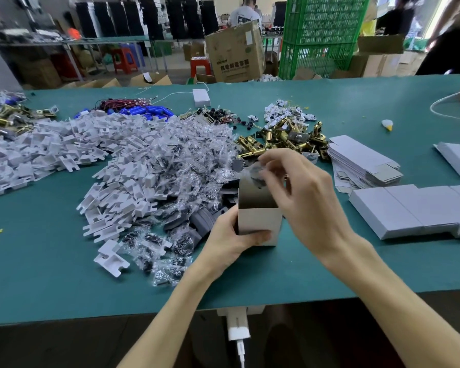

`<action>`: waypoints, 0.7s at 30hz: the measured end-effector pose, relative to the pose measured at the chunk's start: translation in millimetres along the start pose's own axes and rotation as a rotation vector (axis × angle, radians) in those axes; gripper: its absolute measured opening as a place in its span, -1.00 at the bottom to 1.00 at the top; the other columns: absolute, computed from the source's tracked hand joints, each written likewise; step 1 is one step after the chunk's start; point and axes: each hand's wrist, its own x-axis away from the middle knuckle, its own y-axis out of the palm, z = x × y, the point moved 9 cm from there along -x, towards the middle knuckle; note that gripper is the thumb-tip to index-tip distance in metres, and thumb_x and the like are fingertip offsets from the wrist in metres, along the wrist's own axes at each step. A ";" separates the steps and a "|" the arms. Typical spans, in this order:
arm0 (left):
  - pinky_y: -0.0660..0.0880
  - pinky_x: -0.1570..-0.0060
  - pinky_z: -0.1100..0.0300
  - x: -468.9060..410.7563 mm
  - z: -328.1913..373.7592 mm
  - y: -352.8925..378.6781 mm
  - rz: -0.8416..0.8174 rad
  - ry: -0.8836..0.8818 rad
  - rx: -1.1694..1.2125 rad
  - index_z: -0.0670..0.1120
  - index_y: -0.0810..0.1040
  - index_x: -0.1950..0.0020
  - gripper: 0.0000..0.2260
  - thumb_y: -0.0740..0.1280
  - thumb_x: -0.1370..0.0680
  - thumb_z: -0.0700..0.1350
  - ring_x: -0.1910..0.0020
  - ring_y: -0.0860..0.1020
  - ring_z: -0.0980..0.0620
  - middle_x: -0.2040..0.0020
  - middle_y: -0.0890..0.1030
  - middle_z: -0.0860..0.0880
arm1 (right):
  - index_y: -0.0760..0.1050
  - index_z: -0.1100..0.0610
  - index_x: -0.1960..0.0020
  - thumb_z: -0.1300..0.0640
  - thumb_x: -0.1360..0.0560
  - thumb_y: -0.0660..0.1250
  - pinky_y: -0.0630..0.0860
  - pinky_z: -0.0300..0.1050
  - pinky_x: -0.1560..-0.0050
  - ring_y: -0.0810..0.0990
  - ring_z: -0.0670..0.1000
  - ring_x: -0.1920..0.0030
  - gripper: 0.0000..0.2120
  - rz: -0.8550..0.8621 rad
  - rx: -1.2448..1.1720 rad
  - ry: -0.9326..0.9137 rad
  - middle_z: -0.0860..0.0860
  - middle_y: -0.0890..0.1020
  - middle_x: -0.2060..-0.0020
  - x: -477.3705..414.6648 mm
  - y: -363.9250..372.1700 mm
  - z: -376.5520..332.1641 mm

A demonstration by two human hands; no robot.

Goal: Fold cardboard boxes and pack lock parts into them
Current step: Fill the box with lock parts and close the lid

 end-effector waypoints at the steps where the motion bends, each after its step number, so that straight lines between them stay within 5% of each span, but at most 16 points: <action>1: 0.61 -0.06 0.20 0.3 1.1 -0.1 0.003 0.006 0.010 0.17 0.69 -0.10 -0.61 0.61 -0.41 -0.23 -0.09 0.69 0.07 -0.09 0.75 0.00 | 0.56 0.22 -0.18 0.25 -0.62 0.37 0.57 -0.04 -0.05 0.62 0.02 -0.02 -0.85 0.000 0.010 0.006 0.05 0.65 -0.02 0.6 -2.8 5.6; 6: 0.60 -0.03 0.23 0.9 5.3 -0.3 0.012 0.008 -0.003 0.26 0.68 -0.11 -0.61 0.62 -0.41 -0.15 -0.11 0.69 0.09 -0.10 0.74 0.04 | 0.56 0.18 -0.10 0.26 -0.59 0.41 0.57 0.02 0.03 0.60 0.02 0.01 -0.90 -0.014 0.059 -0.011 -0.01 0.65 0.04 6.0 -2.3 15.2; 14: 0.59 -0.02 0.25 -1.0 3.4 -2.2 0.022 0.010 -0.006 0.21 0.70 -0.10 -0.60 0.61 -0.44 -0.25 -0.10 0.69 0.11 -0.09 0.75 0.04 | 0.57 0.12 -0.08 0.22 -0.60 0.40 0.57 -0.21 0.06 0.63 -0.10 0.14 -0.92 0.204 -0.150 0.211 -0.09 0.66 0.13 -10.7 -21.6 40.6; 18: 0.60 -0.04 0.22 -1.2 -1.5 -3.2 0.040 -0.005 0.008 0.09 0.67 -0.14 -0.63 0.60 -0.44 -0.26 -0.11 0.69 0.04 -0.10 0.74 -0.01 | 0.56 0.21 -0.11 0.25 -0.59 0.40 0.51 -0.40 0.06 0.60 -0.13 0.16 -0.90 0.187 -0.146 0.056 -0.04 0.66 0.11 -32.8 -8.4 -0.9; 21: 0.59 -0.02 0.21 0.7 -0.1 -0.6 0.011 -0.020 -0.005 0.00 0.64 -0.13 -0.69 0.57 -0.47 -0.29 -0.05 0.69 0.06 -0.02 0.75 0.02 | 0.55 0.27 -0.13 0.27 -0.61 0.38 0.59 -0.23 0.03 0.63 -0.07 0.12 -0.88 0.116 -0.158 -0.002 0.03 0.67 0.07 -44.3 11.6 -29.6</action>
